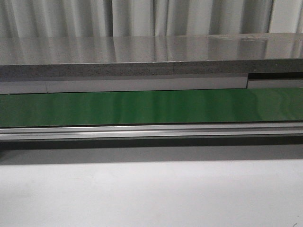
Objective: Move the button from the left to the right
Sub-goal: 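Move the left gripper down toward the yellow push button in the blue tray, then close the left gripper around the black body of the yellow push button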
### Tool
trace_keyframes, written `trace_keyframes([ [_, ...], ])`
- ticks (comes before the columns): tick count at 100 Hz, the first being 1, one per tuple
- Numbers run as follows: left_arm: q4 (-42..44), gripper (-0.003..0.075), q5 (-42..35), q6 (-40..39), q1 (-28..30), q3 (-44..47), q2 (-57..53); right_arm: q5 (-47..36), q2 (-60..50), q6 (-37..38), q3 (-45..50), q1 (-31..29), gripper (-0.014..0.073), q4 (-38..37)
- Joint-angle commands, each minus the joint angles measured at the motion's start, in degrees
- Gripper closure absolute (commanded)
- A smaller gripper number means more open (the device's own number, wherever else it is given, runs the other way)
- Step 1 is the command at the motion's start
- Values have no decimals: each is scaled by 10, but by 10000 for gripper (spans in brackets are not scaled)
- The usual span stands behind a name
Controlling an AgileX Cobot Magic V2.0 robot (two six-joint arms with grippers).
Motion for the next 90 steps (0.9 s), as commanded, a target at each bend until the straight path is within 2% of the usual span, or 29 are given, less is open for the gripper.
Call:
trace_keyframes([
  [1, 5, 11, -35, -2, -1, -20, -8, -51, -12, 0, -9, -1, 661, -3],
  [18, 16, 68, -46, -2, -1, -20, -8, -51, -12, 0, -9, -1, 661, -3],
  [31, 26, 75, -65, -9, 11, -28, -5, -51, -12, 0, -9, -1, 661, -3],
  [64, 23, 79, -60, -9, 141, -88, 94, -51, -12, 0, -9, -1, 661, -3],
  [90, 30, 79, -63, -8, 190, -138, 222, -51, -12, 0, -9, -1, 661, -3],
])
